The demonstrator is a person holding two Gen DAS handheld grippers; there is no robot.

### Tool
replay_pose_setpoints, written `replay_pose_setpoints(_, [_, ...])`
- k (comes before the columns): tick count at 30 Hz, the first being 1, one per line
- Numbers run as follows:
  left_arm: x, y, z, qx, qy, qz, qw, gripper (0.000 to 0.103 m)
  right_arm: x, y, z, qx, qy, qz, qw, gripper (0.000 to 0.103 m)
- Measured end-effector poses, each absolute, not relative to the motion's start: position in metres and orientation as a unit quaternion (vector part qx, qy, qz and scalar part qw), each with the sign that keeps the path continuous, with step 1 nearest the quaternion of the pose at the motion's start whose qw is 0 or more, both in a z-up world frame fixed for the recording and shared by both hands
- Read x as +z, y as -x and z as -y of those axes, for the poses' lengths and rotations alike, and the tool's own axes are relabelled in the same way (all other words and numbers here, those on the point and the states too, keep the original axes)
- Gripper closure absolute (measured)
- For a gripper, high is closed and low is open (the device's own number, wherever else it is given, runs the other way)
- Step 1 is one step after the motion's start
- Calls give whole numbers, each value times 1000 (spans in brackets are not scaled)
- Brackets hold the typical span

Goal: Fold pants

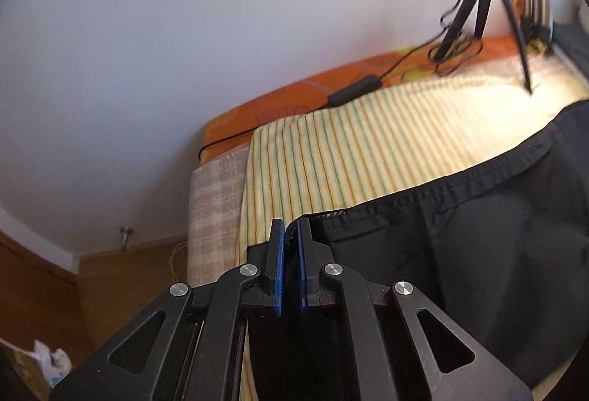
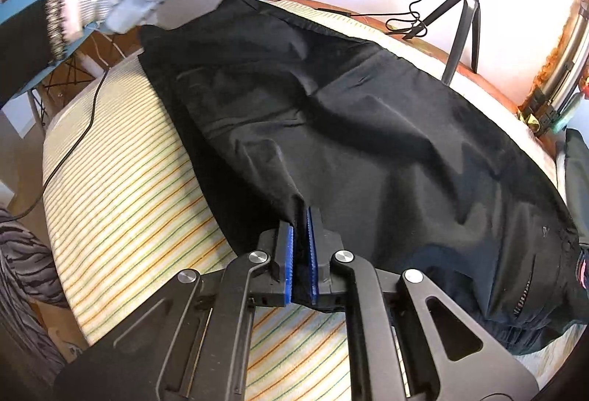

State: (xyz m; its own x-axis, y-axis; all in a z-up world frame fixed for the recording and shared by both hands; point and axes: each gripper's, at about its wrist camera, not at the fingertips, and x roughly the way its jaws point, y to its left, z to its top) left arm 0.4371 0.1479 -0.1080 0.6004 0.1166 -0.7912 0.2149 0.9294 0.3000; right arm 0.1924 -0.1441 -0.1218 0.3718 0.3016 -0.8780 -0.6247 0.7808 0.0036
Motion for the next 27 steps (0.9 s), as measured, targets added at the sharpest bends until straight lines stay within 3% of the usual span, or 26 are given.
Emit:
replay_pose_setpoints(4, [-123,-447,-147,-32,-192,-477,857,98,-116,-197,151,300,160,-479,809,97])
replay_pose_setpoints(8, [-114,-449,-165,-8,-177,-476,862,91,-123,-201,156,304,159,-490,802,98])
replay_pose_setpoints(13, [-91,-425,-195,1,-109,-463,880,90,-130,-192,143,298,202,-486,797,98])
replay_pose_setpoints(16, [-90,-397,-207,-16,-67,-468,881,75,-128,-190,139,294,211,-480,799,98])
replay_pose_setpoints(17, [-92,-385,-212,-27,-50,-472,880,66,-129,-191,139,293,212,-480,799,98])
replay_pose_setpoints(18, [-96,-372,-218,-31,-28,-478,877,63,-129,-191,139,292,212,-481,799,98])
replay_pose_setpoints(22, [-114,-329,-237,-49,59,-499,863,63,-129,-191,139,290,206,-483,800,98])
replay_pose_setpoints(27, [-133,-314,-229,-53,77,-515,852,61,-132,-190,138,285,203,-488,799,98])
